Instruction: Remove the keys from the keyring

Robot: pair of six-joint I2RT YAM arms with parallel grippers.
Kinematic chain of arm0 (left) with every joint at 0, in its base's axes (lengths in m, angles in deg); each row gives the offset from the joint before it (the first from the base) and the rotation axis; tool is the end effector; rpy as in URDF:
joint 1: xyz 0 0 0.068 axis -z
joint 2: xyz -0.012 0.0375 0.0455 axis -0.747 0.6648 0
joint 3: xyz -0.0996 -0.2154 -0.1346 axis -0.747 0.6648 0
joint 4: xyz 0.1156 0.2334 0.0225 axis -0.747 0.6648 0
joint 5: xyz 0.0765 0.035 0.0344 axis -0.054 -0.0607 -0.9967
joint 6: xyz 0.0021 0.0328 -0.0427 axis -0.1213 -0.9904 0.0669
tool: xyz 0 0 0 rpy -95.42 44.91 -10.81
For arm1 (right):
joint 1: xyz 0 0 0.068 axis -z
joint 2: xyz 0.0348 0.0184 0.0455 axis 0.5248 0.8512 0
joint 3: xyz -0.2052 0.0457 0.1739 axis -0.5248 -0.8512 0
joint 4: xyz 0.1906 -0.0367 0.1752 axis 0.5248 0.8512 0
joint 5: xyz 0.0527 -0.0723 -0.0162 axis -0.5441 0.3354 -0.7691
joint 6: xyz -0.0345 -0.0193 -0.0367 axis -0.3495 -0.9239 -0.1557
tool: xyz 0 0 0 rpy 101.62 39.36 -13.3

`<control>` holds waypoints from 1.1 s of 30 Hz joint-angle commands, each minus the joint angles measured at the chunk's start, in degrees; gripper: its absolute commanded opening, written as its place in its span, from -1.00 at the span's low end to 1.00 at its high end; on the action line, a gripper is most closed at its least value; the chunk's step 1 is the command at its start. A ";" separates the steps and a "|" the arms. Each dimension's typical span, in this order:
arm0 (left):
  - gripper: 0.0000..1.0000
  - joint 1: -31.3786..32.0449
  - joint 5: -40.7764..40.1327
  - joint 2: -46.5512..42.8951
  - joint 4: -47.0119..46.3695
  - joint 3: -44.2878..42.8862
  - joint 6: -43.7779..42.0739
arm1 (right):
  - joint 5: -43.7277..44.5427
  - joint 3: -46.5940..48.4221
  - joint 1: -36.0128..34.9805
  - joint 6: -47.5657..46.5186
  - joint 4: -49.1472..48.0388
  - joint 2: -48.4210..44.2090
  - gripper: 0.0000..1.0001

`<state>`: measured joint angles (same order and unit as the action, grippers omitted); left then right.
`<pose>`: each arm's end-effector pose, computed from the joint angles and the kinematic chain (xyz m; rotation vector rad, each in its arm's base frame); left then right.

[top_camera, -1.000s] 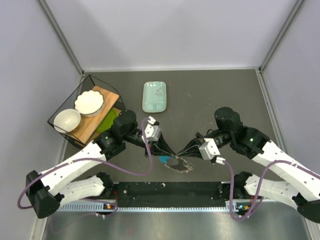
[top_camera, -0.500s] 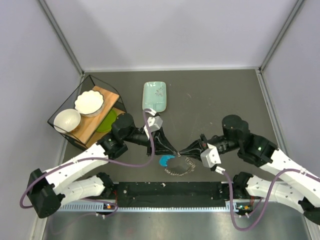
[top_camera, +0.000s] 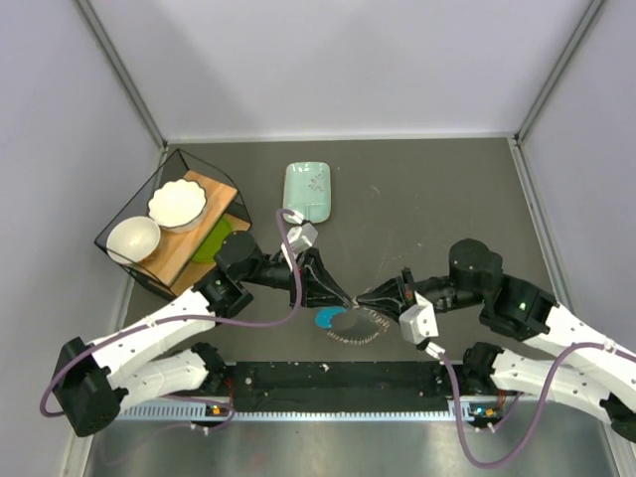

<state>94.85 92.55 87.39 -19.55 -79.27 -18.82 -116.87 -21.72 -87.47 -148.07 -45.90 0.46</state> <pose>0.1291 -0.1799 0.3321 1.1750 1.3613 -1.7186 0.0672 0.1405 0.3548 -1.7453 0.5269 0.6170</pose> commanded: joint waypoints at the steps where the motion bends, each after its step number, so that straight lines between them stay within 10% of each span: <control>1: -1.00 -0.20 -1.79 -2.17 -18.46 2.10 11.51 | 4.93 -2.42 -1.58 -1.33 -1.81 0.25 -1.00; 8: -0.97 -0.20 -2.41 -4.28 -10.34 0.79 7.00 | 9.25 -3.22 -2.99 -1.86 -4.45 -0.27 -1.00; 17: -0.27 -0.20 -3.90 -8.50 19.64 -6.06 -18.94 | 5.64 -1.11 -2.99 -1.51 -4.72 0.61 -1.00; 33: -0.31 -0.12 -6.89 -3.84 37.94 -15.91 -39.69 | 3.00 2.67 -2.99 -2.21 -2.87 2.71 -1.00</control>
<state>94.53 85.54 83.17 15.42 -93.82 -53.62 -112.02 -22.57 -90.07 -149.40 -46.62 3.17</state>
